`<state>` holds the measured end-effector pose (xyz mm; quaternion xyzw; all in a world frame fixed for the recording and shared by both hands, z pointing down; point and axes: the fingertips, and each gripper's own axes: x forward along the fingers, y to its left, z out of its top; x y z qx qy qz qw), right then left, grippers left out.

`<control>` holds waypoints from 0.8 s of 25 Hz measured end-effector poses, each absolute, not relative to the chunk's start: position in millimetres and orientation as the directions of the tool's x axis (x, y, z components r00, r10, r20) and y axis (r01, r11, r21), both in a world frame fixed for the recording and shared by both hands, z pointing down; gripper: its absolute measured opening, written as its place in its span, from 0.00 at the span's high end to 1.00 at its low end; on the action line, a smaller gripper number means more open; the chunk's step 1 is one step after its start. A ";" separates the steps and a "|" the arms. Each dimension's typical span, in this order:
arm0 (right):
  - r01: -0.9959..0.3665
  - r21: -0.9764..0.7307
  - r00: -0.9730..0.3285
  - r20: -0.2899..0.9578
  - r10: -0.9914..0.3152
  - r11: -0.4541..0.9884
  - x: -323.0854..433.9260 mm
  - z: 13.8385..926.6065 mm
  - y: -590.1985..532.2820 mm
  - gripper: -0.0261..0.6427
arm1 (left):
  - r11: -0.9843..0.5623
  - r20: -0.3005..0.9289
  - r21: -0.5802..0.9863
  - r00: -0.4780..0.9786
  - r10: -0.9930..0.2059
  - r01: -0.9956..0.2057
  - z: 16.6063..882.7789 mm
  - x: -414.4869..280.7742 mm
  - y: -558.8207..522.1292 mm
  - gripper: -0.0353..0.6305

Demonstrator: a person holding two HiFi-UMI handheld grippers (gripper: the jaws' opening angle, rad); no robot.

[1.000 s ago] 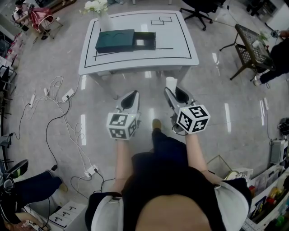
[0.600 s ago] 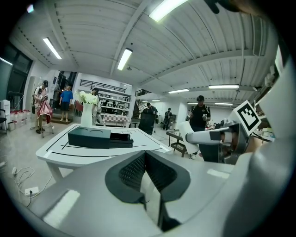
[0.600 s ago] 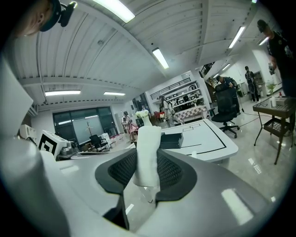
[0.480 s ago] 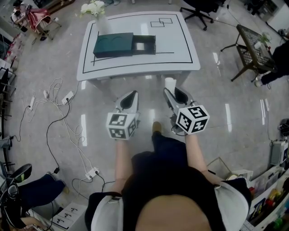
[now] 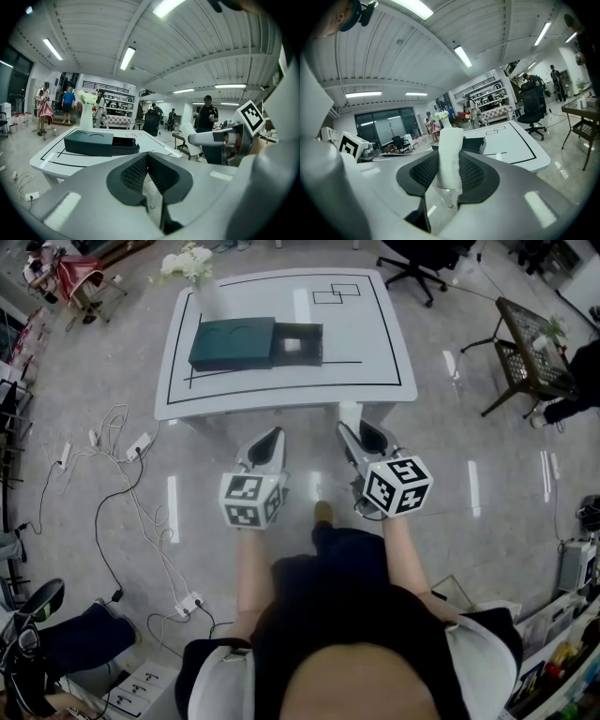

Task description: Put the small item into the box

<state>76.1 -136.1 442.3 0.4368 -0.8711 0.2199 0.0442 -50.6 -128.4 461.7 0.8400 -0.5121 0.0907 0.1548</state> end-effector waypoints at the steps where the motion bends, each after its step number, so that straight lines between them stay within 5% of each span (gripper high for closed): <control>1: -0.779 -0.345 -0.617 0.269 -0.740 0.524 76.9 442.7 -140.7 0.77 | -0.426 0.312 0.166 0.458 -0.832 -0.889 462.6 -49.3 -132.2 0.93; 20: -0.743 -0.338 -0.664 0.267 -0.698 0.578 71.4 447.8 -193.2 0.77 | -0.377 0.305 0.161 0.409 -0.860 -0.912 468.2 -52.0 -176.6 0.93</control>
